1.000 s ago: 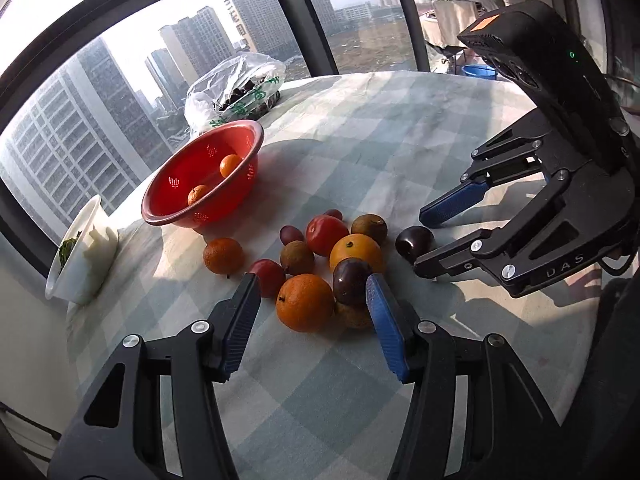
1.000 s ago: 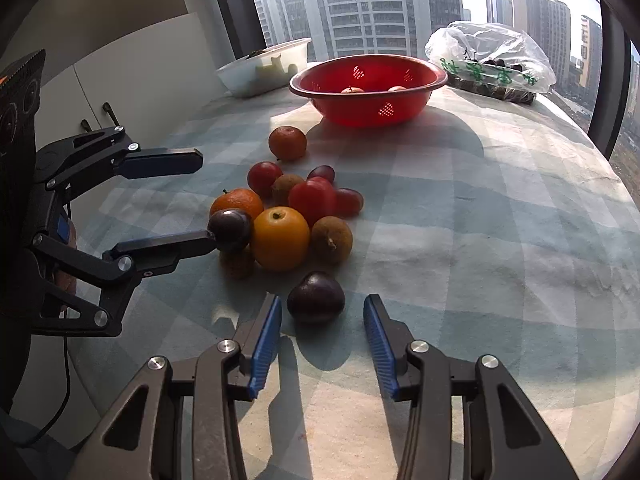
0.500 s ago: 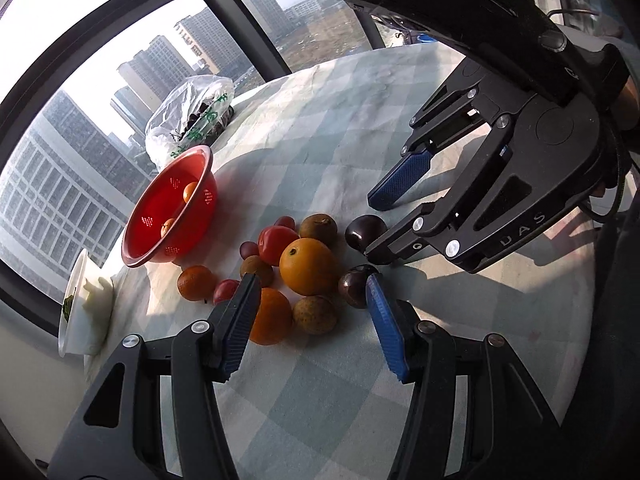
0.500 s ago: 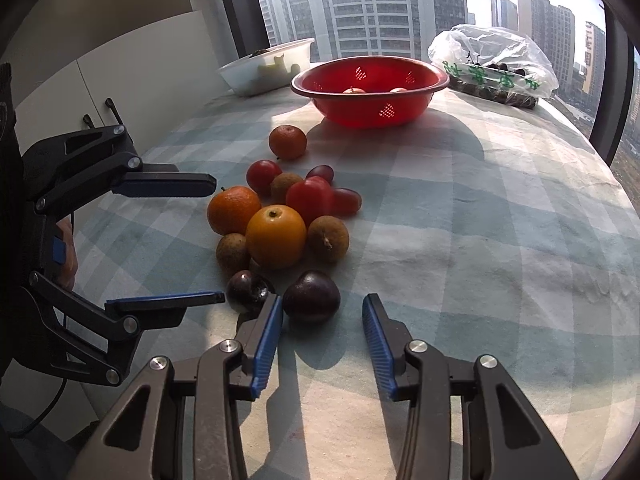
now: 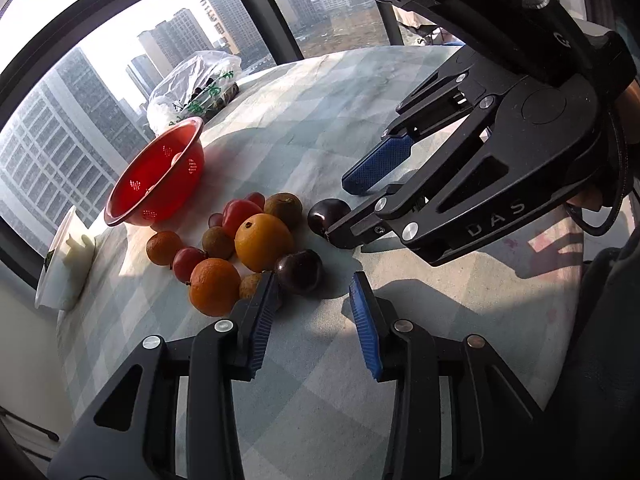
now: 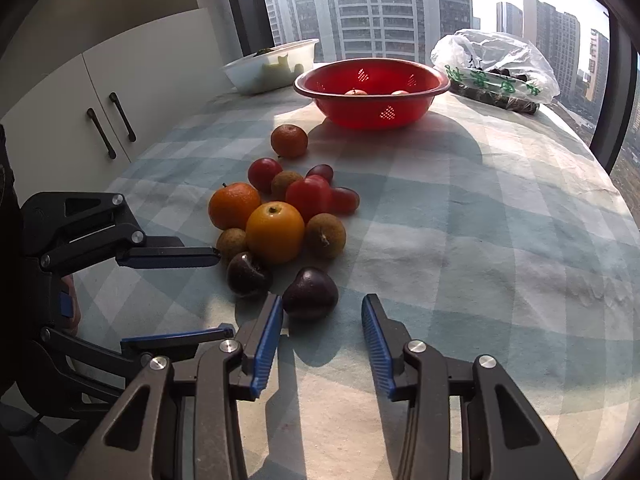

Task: Organize fruits
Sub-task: 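Move both grippers back to the fruit pile, then close the right gripper on a dark plum while the left gripper grasps an orange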

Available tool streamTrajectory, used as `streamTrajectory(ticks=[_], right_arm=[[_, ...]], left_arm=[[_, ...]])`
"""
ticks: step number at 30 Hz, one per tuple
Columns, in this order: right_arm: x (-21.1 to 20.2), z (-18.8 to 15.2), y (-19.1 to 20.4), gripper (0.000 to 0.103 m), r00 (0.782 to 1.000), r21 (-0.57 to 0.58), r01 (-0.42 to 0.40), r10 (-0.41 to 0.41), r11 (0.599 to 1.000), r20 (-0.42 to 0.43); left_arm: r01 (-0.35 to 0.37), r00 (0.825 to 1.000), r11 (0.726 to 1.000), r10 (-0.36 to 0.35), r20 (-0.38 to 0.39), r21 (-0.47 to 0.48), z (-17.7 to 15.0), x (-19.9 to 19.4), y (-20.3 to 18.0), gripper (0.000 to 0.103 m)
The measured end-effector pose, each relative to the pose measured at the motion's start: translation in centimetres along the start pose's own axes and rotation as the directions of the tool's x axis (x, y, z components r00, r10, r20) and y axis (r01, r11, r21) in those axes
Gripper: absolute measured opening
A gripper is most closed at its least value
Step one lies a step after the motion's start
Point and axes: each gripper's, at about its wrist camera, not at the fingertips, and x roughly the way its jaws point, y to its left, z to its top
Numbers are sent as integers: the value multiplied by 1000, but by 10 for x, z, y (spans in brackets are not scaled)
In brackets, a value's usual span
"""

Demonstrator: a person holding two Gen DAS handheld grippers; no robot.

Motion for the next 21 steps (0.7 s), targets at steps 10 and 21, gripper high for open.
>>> streamTrajectory(ticks=[10,21], right_arm=[[-3,0,2,36,1000,-27,-7,7,1000,4],[-6,1,2,30,999,-35,-34,34,999,13]], left_arm=[[2,1000,1000,-2,-13,5,5,10,-1,36],[4,1000,1000,-4,-21,-17,7,12,5,29]])
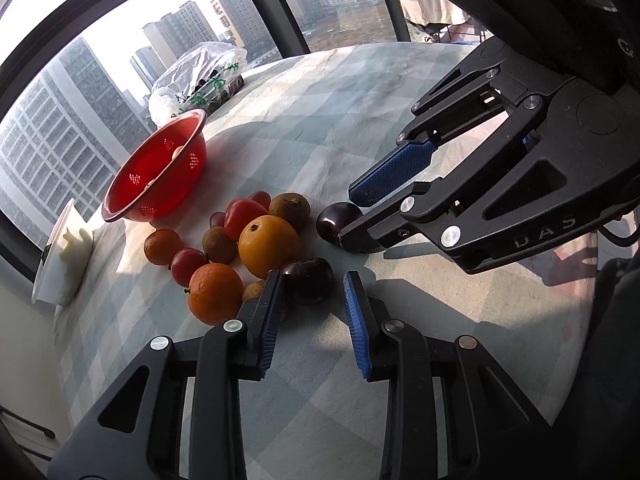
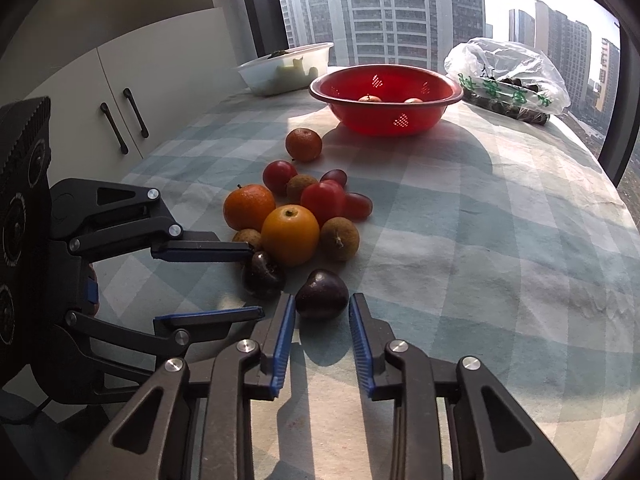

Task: Organize fruits
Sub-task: 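Close the right gripper on a dark plum while the left gripper grasps an orange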

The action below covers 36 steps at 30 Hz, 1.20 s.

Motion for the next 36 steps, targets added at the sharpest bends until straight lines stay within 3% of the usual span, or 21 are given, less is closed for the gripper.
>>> streamTrajectory(ticks=[10,15,21,22,23,24,26,30,32,36], right_arm=[[-1,0,-1,30,1000,1,1,-1,1000,-1],[-2,2,-3,30,1000,4,-4,4,1000,3],[-1,3,-4,29,1000,6,-23,23,1000,3],[-1,3,-5,29,1000,6,-26,26,1000,3],[0,3,-5,29,1000,7,-30,30,1000,3],[0,4,-6,29,999,8,-34,34,999,3],[0,4,-6,29,999,9,-42,42,999,5],[2,3,-10,30,998,16,-61,61,998,-4],[3,4,-11,30,997,23,-71,71,997,-5],[3,5,-11,30,997,17,-77,77,997,-7]], left_arm=[[-56,998,998,55,-39,-21,4,2,-6,29],[-3,1000,999,2,-4,-33,3,-18,-8,29],[11,999,996,-8,37,-88,-3,-42,31,30],[9,1000,997,-7,24,-77,-4,-40,40,31],[11,1000,998,-10,20,-56,-6,-38,48,39],[29,999,999,-28,26,-32,-9,-36,57,58],[64,997,998,-64,33,6,-14,-32,70,70],[132,991,990,-133,6,55,-18,-18,88,70],[209,978,976,-209,1,55,-18,-10,96,68],[290,957,957,-290,5,32,-18,1,109,61]])
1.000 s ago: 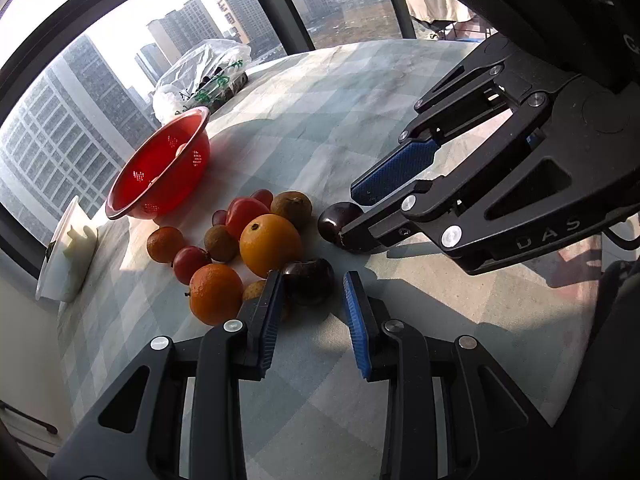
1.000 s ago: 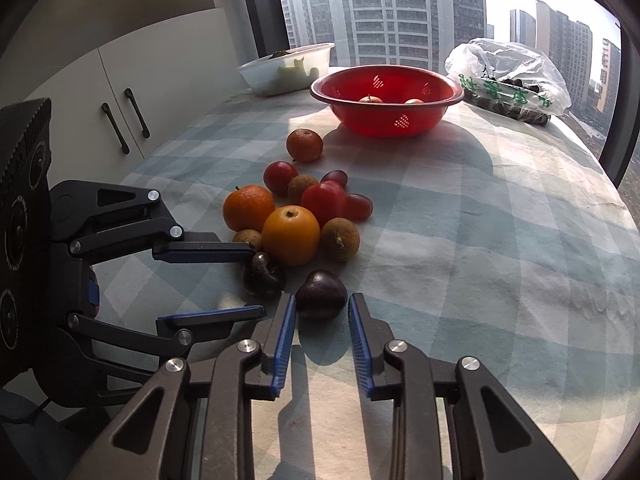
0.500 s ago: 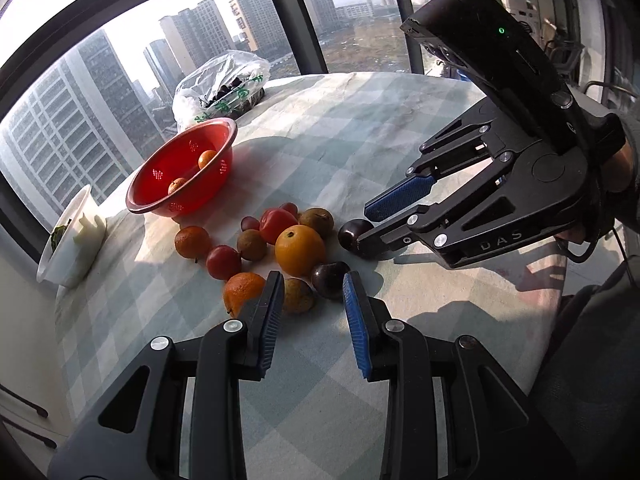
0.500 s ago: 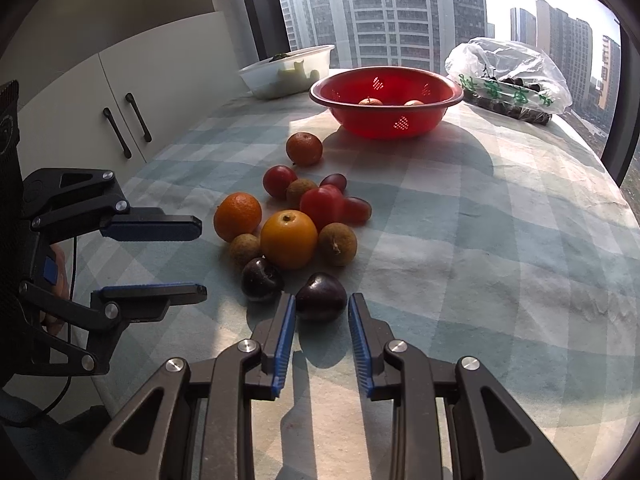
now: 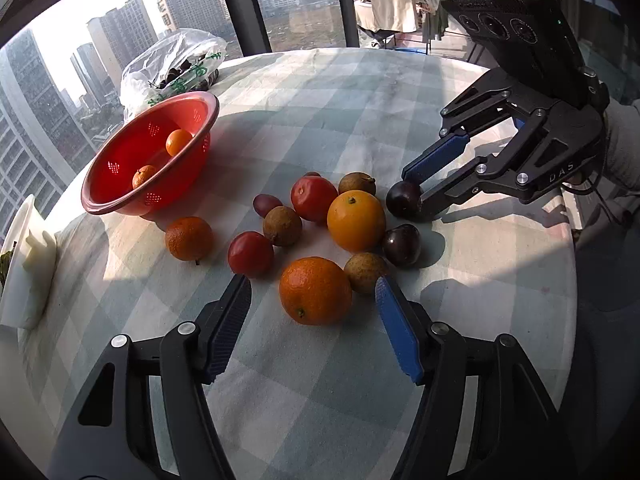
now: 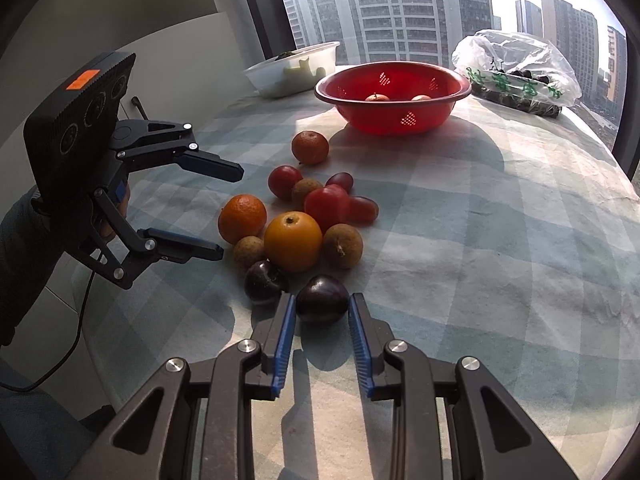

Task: Organize fruits
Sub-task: 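Close the right gripper on a dark plum while the left gripper grasps an orange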

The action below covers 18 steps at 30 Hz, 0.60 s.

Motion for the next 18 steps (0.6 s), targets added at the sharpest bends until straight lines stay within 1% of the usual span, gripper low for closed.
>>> streamTrajectory(ticks=[2,5,9,13,15,18], right_arm=[[0,0,-1,31,1000,3,-8,8,1000,-1],[0,1,-3,31,1000,12,-22,22,1000,1],[1,2,-4,32,999,15,-32,32,999,1],[2,2,-4,32,1000,19,-30,30,999,-2],[3,2,-5,32,1000,22,-29,29,999,-4],[4,4,-4,32,1000,20,-24,24,1000,-5]], left_arm=[[38,999,999,-37,9,-19,-2,1,7,61],[81,997,995,-81,9,-52,-5,6,18,55],[128,992,989,-128,6,-74,-11,12,24,50],[159,987,984,-159,9,-74,-13,18,23,47],[175,985,981,-174,22,-81,-15,17,22,39],[170,985,981,-168,34,-88,-17,17,21,38]])
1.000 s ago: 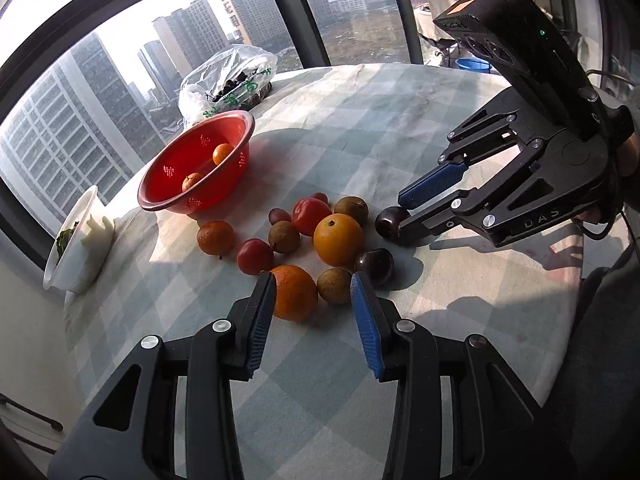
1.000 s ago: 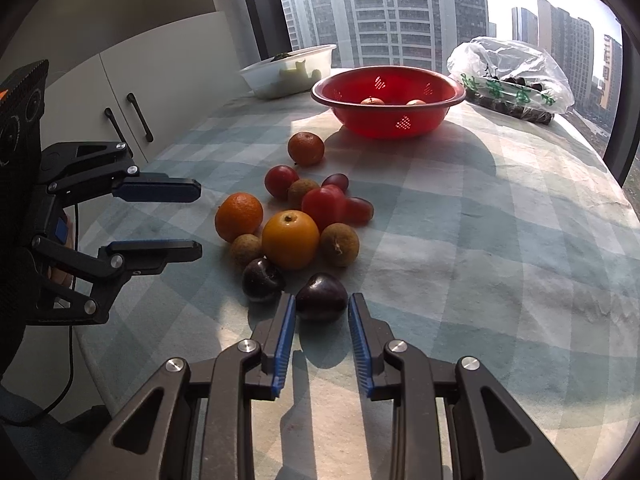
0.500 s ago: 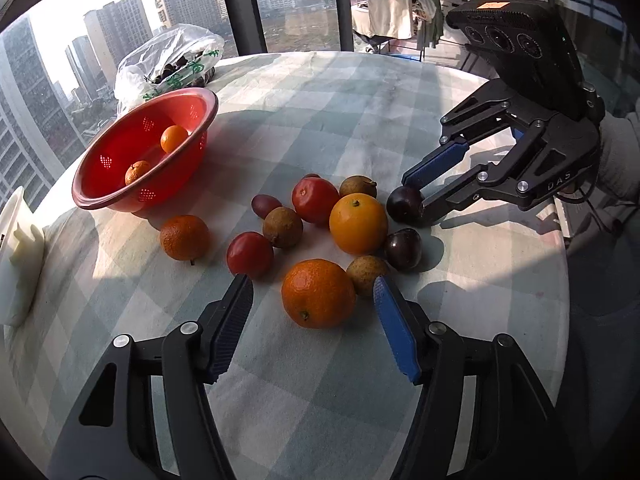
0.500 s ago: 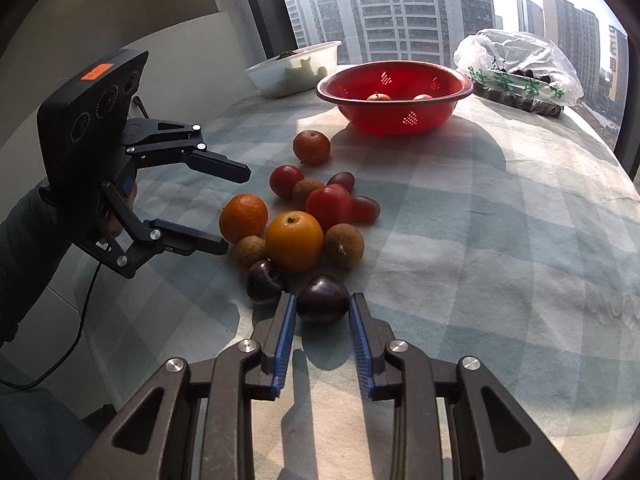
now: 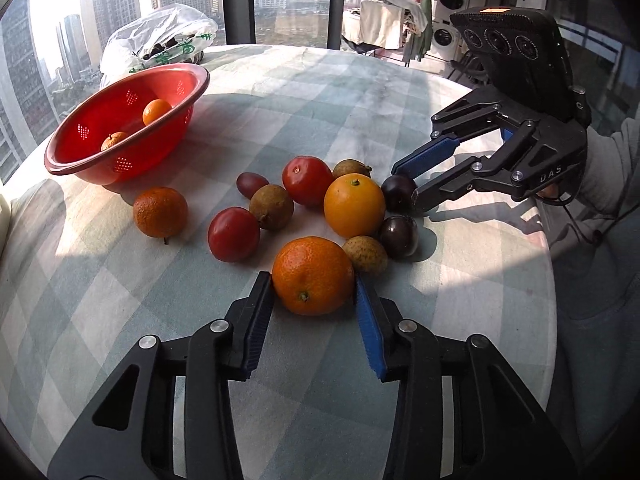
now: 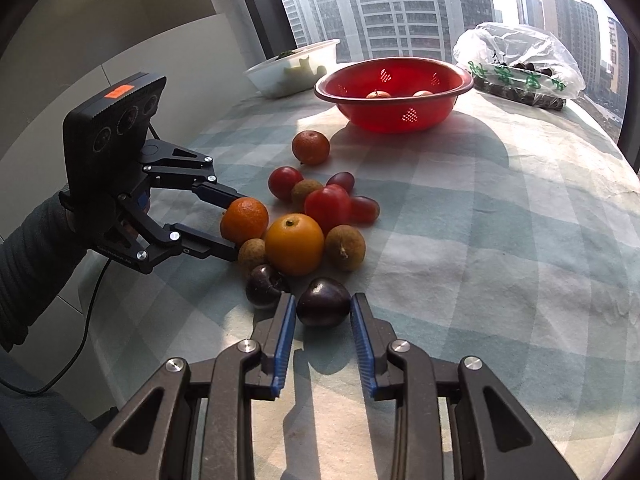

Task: Organize fruits
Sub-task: 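Close the right gripper on a dark plum while the left gripper grasps an orange, then carry the plum and the orange in both grippers over the red colander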

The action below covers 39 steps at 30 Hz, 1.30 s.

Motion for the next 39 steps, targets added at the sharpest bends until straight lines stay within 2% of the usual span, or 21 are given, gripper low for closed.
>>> streamTrajectory(ticks=[7,17,24,26,29,31,35,39], right_arm=[[6,2,-2,33,1000,1,28,-28,1000,-13],[9,4,3,33,997,-30,68,-69,997,-28],[-16,19,-10,29,997,-5,73,-73,997,30],[-17,21,-12,29,997,-3,79,-79,997,20],[-19,15,-2,29,999,-15,45,-45,999,3],[-17,9,7,34,1000,-41,26,-26,999,-5],[-2,5,12,38,996,-67,78,-81,995,-30],[4,7,3,37,995,-51,90,-93,995,-45]], left_arm=[[-21,999,999,22,32,-48,-8,-7,0,38],[-82,992,984,95,81,-156,-27,-27,1,38],[-110,978,975,140,152,-195,-18,-51,6,38],[-112,976,974,145,162,-199,-14,-53,8,38],[-107,976,973,142,167,-204,-13,-52,8,38],[-102,978,974,135,161,-202,-14,-49,6,38],[-104,979,972,137,151,-209,-19,-44,4,38],[-101,978,972,136,160,-212,-21,-46,2,38]])
